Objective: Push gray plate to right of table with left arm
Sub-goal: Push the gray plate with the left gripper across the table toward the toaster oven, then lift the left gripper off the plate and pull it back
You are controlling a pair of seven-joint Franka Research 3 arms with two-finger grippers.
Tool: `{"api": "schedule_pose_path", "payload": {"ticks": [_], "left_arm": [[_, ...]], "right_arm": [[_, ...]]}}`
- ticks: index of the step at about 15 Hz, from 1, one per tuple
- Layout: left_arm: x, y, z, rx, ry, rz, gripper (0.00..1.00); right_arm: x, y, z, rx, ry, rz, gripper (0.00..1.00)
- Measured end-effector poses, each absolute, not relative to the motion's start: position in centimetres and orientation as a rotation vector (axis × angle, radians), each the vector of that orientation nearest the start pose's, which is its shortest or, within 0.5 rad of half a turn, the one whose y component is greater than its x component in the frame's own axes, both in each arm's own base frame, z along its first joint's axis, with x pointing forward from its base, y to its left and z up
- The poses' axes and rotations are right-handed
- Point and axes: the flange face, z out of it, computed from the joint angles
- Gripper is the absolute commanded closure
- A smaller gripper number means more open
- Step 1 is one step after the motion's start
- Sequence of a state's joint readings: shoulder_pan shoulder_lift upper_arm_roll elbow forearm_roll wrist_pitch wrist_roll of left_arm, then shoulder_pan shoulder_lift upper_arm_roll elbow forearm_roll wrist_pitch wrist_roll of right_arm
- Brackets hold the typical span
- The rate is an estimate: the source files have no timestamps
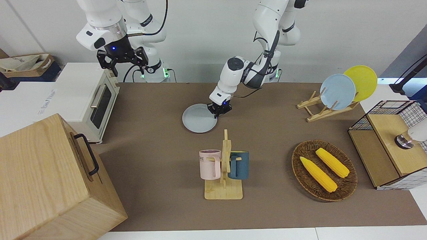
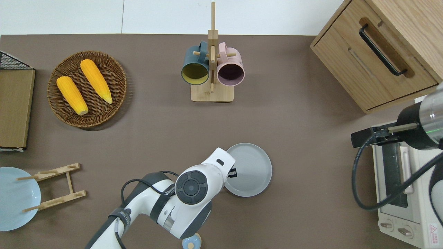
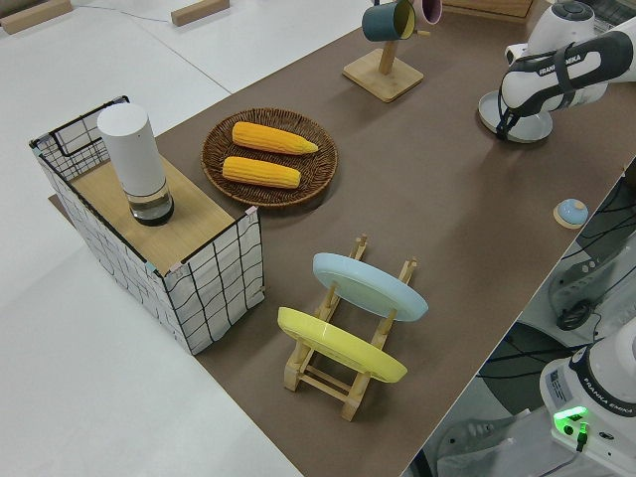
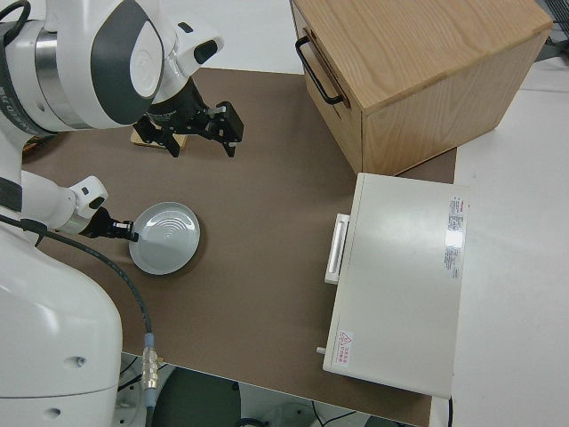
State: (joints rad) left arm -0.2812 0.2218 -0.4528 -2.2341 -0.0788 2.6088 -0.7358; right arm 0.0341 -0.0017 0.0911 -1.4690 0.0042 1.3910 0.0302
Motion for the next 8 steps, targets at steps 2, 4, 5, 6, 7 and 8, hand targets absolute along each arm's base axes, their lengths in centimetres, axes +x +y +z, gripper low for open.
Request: {"api": "schedule_pose_path", "payload": {"ticks": [2, 4, 5, 6, 7, 8], "left_arm": [[42.0, -39.4, 29.8, -3.376, -0.149, -0.049, 1.0], [42.0, -41.0, 29.8, -3.391, -0.145, -0.043, 1.0], [42.0, -41.6, 29.9, -3.398, -0.138, -0.04, 1.0], [41.9, -42.1, 29.9, -3.403, -0.134, -0.038, 1.0], [41.9, -42.4, 29.8, -3.405, -0.13, -0.035, 1.0], [41.8, -42.6, 29.8, -3.406, -0.127, -0.033, 1.0]], "right_arm": [[53.1, 6.7, 65.7, -3.138, -0.15, 0.12, 0.017], [53.1, 6.7, 65.7, -3.138, -0.15, 0.12, 0.017], [53.1, 6.7, 65.7, -3.138, -0.15, 0.12, 0.017], [53.1, 6.7, 65.7, -3.138, -0.15, 0.12, 0.017], [53.1, 6.7, 65.7, -3.138, -0.15, 0.12, 0.017], [53.1, 6.7, 65.7, -3.138, -0.15, 0.12, 0.017]]}}
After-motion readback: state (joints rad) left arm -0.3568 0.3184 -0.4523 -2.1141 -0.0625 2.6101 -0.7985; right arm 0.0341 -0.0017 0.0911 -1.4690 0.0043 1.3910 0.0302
